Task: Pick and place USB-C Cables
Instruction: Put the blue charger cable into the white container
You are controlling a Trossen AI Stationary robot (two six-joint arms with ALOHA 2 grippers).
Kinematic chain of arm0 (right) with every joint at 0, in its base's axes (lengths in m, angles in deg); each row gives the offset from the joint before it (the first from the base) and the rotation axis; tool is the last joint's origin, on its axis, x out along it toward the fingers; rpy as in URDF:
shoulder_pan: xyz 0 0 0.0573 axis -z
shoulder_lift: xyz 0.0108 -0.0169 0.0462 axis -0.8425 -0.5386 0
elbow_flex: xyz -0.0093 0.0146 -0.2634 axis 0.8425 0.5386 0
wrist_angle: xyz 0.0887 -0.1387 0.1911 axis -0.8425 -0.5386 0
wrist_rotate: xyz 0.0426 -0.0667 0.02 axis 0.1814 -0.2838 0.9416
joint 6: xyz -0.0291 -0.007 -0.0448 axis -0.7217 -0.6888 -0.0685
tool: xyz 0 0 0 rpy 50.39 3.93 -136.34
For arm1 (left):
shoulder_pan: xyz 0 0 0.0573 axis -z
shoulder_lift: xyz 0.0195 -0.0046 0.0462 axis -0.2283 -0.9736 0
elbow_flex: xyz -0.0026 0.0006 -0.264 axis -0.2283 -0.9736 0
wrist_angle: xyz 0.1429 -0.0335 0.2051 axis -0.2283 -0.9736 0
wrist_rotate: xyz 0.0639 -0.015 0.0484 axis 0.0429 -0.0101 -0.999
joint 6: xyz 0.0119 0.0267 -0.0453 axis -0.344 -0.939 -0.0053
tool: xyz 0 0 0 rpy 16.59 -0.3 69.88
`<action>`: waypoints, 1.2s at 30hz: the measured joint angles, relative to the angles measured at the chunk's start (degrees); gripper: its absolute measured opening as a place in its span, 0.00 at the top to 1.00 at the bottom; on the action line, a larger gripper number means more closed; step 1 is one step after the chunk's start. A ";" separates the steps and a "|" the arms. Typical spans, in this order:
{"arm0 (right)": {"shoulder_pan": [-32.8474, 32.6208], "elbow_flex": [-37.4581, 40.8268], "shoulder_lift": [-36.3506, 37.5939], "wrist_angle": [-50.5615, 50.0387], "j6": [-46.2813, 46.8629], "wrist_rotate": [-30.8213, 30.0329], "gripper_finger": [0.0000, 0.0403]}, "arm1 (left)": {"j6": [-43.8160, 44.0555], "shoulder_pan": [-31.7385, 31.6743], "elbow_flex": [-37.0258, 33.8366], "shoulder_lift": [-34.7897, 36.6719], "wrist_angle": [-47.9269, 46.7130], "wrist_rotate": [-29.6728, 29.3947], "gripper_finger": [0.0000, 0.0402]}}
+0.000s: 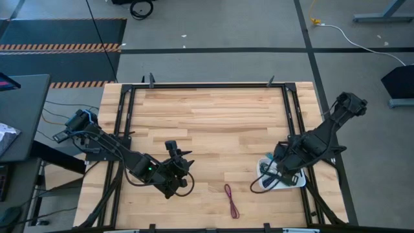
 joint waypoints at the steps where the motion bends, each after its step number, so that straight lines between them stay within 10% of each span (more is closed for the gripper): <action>1: -0.59 0.00 0.00 0.48 1.52 0.92 0.97 | -0.01 0.00 0.00 -0.02 0.00 0.01 0.53; 21: -5.21 0.09 -12.98 10.59 -4.32 1.45 0.80 | -0.10 0.00 -0.02 -0.02 -0.44 0.02 0.53; 36: -0.27 0.13 -29.25 -1.36 -15.80 -1.27 0.78 | 0.01 0.00 -0.02 -0.02 -0.55 0.02 0.53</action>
